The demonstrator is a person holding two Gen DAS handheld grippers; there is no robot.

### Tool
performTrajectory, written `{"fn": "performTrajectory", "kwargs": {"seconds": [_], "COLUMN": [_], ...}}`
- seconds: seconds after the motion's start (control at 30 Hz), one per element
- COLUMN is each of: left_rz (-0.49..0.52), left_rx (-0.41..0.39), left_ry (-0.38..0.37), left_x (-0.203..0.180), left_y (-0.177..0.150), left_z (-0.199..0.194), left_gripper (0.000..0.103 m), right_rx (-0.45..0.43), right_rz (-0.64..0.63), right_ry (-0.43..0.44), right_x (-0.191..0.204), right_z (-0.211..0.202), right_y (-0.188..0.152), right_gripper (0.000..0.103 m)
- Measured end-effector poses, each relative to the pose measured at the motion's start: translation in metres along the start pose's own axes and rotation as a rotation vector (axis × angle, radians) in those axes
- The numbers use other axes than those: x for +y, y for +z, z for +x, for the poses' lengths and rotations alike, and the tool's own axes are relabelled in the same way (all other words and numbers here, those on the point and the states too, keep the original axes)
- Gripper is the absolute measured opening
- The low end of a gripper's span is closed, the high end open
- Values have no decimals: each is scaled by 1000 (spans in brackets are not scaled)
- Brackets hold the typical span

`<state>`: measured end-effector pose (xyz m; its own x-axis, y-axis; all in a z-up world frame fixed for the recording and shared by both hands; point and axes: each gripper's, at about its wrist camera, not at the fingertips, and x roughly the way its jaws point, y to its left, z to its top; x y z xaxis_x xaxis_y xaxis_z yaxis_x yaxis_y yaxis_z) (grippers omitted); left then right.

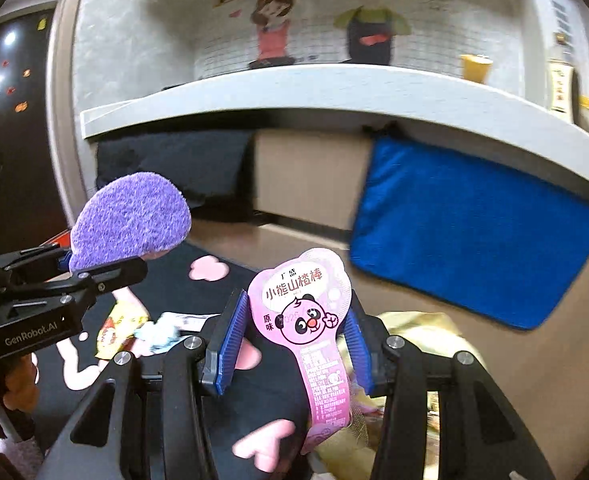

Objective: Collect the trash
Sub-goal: 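Carry the sponge and pink packet over the bin and open both grippers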

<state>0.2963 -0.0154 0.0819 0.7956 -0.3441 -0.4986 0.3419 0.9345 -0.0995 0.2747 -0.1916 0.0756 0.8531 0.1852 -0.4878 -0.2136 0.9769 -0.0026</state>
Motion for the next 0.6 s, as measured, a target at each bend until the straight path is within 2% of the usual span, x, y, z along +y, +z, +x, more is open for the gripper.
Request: {"fn": "performTrajectory", "kwargs": {"seconds": [0.27, 0.6], "left_rz": [46, 96], "left_rx": [34, 93], "left_ry": [-88, -134], "left_x": [-66, -122], "left_y": [1, -9], "left_z": [28, 77], "left_gripper": [37, 37], "right_rx": [-9, 19], "right_rz": [73, 190], "right_ry": [-99, -178], "right_x": [-61, -129], "right_z": [-29, -32], "right_y": [-20, -46], "right_gripper": [44, 44]}}
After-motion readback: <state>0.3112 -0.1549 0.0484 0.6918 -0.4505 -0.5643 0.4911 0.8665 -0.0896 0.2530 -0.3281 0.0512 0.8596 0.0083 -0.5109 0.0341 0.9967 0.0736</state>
